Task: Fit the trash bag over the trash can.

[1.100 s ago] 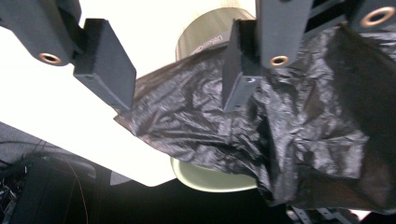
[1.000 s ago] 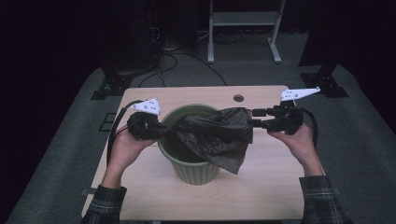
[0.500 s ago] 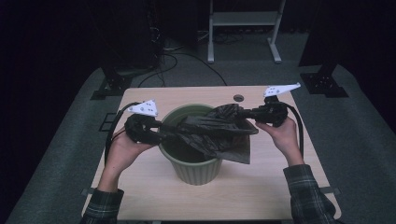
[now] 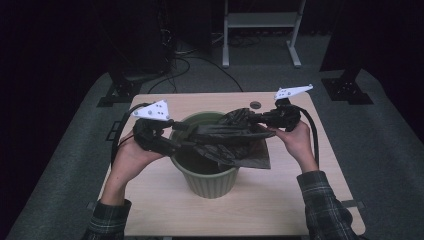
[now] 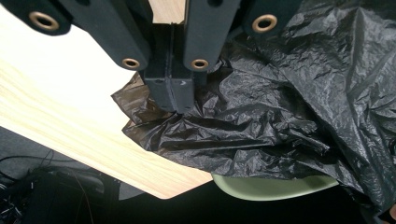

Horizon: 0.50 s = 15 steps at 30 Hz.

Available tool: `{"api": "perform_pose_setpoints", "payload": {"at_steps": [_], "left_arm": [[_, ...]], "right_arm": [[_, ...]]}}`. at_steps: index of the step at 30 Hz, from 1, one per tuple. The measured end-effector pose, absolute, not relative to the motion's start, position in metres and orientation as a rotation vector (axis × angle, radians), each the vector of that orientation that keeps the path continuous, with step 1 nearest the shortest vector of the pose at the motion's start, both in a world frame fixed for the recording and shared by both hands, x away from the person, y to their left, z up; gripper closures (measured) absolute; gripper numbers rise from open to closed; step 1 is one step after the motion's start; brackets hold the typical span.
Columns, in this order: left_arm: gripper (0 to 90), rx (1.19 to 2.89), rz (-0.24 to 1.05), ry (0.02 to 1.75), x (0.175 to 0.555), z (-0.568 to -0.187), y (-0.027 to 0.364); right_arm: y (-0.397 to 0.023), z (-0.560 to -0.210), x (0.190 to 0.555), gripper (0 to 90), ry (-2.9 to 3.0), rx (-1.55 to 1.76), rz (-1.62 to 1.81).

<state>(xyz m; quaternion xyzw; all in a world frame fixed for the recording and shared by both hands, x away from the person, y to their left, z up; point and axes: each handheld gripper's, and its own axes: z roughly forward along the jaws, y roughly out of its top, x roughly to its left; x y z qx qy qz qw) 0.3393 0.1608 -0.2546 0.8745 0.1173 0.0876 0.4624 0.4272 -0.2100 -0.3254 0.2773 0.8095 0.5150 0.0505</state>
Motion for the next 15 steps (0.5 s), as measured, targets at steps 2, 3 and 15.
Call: {"api": "perform_pose_setpoints", "payload": {"at_steps": [2,3,15], "left_arm": [[33.8,2.156,0.212,0.255,0.339,-0.251,0.151],[33.8,2.158,0.209,0.24,0.339,-0.249,0.146],[37.2,2.196,0.188,0.134,0.344,-0.25,0.089]], "right_arm": [[-0.209,-0.326,0.428,89.8,2.471,0.847,1.563],[-0.209,-0.326,0.428,89.9,2.472,0.845,1.565],[-0.208,-0.326,0.426,89.8,2.477,0.839,1.574]]}}
